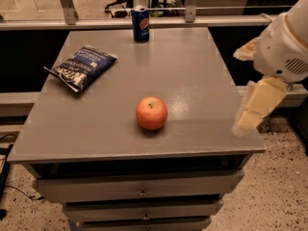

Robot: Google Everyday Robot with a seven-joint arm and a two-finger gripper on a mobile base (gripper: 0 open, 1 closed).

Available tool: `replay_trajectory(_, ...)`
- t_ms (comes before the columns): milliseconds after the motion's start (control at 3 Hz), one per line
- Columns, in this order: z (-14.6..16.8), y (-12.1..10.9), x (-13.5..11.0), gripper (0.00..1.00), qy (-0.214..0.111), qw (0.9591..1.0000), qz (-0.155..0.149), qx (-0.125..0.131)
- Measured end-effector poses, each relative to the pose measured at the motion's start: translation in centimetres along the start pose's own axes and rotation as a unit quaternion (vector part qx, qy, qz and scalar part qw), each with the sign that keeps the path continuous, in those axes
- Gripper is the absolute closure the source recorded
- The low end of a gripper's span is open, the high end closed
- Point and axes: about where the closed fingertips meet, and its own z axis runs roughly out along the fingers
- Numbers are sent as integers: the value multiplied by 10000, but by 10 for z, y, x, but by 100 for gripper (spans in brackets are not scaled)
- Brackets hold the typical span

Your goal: Move apple near blue chip bag

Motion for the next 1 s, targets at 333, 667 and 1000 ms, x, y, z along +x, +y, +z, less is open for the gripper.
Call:
replay_trajectory(333, 21, 7, -28, 0, -698, 9972, 56, -259)
replay_trajectory(667, 38, 9, -58, 0, -1319, 9902, 58, -467)
replay_trajectory(1000, 59, 8, -80, 0, -1794, 9817, 62, -641)
